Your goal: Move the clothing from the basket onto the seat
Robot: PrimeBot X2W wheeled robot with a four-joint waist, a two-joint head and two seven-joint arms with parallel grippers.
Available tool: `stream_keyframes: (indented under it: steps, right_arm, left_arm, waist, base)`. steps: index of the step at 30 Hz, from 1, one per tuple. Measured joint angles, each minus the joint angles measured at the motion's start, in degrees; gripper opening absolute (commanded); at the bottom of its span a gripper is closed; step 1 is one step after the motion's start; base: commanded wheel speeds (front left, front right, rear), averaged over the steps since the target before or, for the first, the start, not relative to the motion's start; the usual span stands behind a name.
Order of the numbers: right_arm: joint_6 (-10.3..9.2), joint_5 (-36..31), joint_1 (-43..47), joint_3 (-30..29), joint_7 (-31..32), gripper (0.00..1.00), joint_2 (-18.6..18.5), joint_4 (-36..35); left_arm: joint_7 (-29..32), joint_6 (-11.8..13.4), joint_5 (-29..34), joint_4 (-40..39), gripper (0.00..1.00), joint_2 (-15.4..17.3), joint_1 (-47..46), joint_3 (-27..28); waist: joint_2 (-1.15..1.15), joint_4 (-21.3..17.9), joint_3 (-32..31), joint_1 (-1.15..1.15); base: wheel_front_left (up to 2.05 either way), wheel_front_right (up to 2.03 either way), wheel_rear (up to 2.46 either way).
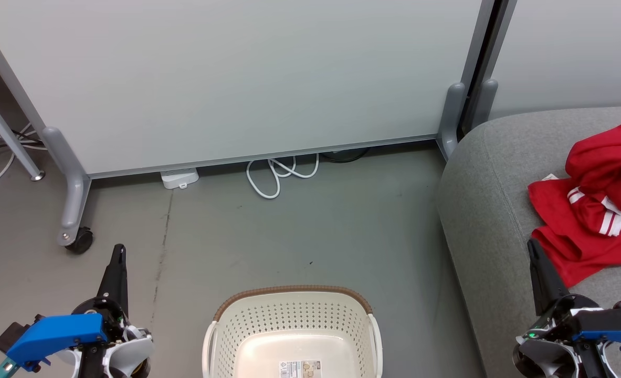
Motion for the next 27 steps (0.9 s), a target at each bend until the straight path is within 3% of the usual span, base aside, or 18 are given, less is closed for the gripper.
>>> stream_keyframes:
  steps: [27]
  right_arm:
    - [0.0, 0.0, 0.0, 0.0, 0.0, 0.0, 0.0, 0.0]
  left_arm:
    - [0.0, 0.0, 0.0, 0.0, 0.0, 0.0, 0.0, 0.0]
  waist:
    - [0.0, 0.0, 0.0, 0.0]
  base:
    - [0.0, 0.0, 0.0]
